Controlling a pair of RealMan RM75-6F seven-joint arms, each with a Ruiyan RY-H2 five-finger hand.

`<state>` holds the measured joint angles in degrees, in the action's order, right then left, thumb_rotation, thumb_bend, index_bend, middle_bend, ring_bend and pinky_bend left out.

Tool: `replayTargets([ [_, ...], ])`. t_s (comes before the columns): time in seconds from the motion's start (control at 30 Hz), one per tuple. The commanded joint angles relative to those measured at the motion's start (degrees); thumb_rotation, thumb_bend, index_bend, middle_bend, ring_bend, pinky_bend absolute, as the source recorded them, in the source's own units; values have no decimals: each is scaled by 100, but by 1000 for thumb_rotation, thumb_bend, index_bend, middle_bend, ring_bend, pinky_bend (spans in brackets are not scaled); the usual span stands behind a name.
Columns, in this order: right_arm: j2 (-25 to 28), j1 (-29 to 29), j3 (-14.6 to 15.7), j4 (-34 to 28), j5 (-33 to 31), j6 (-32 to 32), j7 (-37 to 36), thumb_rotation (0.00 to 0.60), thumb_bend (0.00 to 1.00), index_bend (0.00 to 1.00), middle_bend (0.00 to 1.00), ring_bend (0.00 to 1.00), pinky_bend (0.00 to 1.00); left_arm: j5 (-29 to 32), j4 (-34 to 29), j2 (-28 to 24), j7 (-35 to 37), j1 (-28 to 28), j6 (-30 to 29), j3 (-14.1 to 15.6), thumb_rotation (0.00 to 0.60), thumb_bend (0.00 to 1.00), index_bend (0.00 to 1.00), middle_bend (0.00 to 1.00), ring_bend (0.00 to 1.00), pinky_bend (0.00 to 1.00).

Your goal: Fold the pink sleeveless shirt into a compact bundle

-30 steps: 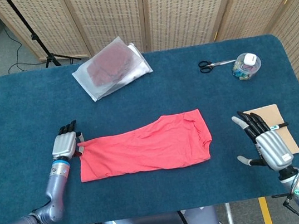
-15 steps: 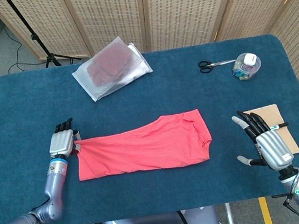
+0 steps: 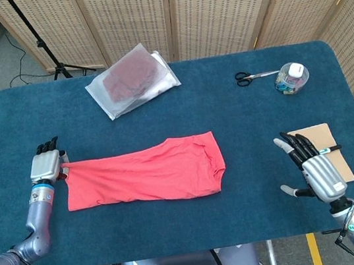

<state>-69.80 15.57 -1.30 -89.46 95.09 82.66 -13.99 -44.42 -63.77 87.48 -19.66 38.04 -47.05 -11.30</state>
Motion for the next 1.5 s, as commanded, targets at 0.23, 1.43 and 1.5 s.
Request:
replayTargets([
  [0.23, -23, 2, 10, -8, 11, -28, 53, 600, 0, 0, 0, 0, 0, -292, 1045, -403, 907, -271, 636, 42, 600, 538, 756, 0, 0, 0],
  [1.43, -27, 0, 10, -37, 11, -70, 86, 600, 0, 0, 0, 0, 0, -2868, -186, -1491, 3547, -726, -493, 101, 600, 556, 759, 0, 0, 0],
  [1.5, -19, -1, 5, -40, 9, -65, 69, 600, 0, 0, 0, 0, 0, -2775, -398, -1506, 3365, -677, -483, 47, 600, 557, 759, 0, 0, 0],
])
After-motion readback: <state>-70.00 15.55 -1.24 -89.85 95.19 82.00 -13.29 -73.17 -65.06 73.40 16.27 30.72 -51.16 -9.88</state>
